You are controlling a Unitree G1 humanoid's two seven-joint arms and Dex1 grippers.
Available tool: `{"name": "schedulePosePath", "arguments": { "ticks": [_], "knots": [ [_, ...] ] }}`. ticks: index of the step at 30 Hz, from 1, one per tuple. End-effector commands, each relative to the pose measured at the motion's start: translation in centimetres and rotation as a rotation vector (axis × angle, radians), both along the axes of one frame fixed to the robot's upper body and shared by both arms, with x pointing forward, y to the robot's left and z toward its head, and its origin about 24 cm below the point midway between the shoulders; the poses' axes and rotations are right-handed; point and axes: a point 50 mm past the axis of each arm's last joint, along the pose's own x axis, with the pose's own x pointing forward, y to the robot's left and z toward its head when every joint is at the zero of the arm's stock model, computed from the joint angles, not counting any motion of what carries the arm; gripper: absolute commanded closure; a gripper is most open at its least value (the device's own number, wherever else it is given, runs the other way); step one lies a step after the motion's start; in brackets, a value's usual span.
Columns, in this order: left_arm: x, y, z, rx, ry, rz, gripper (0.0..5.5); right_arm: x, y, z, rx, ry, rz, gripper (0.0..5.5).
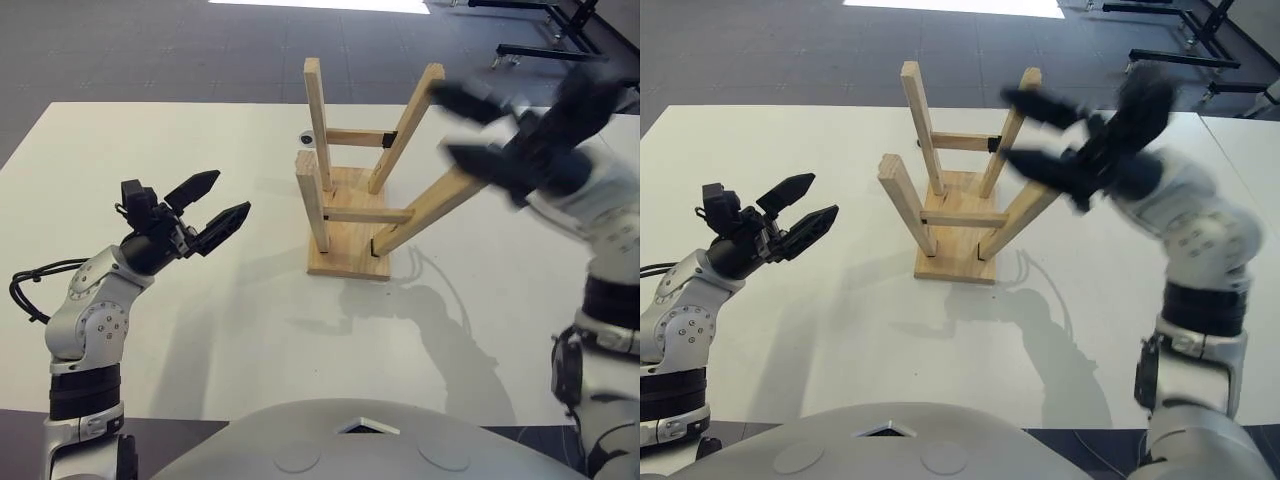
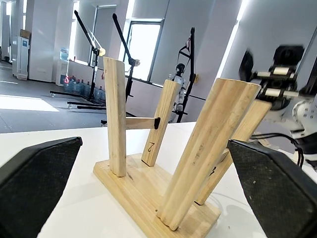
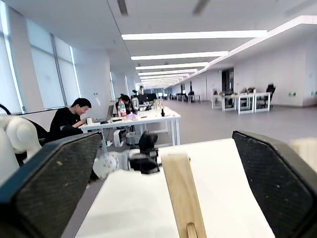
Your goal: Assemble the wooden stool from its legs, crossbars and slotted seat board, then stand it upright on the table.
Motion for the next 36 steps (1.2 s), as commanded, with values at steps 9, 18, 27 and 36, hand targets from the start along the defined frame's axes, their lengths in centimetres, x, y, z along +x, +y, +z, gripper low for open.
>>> {"name": "schedulePosePath", "arguments": {
  "ticks": [9, 18, 27, 36],
  "knots": [
    [0.0, 0.8, -4.3, 0.110, 0.150, 0.016, 0.10, 0.8, 0.5, 1.1, -0.003, -0.048, -0.060, 0.66],
    [1.6, 1.8, -0.1, 0.090, -0.016, 0.084, 0.10, 1.5, -4.6, 1.5, 0.181, 0.001, -0.230, 0.66],
    [4.1, 3.2, 2.0, 0.154, -0.096, 0.112, 0.10, -0.7, -8.3, -4.9, -0.173, 0.143, -0.315, 0.66],
    [7.0, 0.7, 2.8, 0.168, -0.173, 0.097, 0.10, -0.2, -6.9, -6.1, -0.225, 0.160, -0.265, 0.66]
  ]
}}
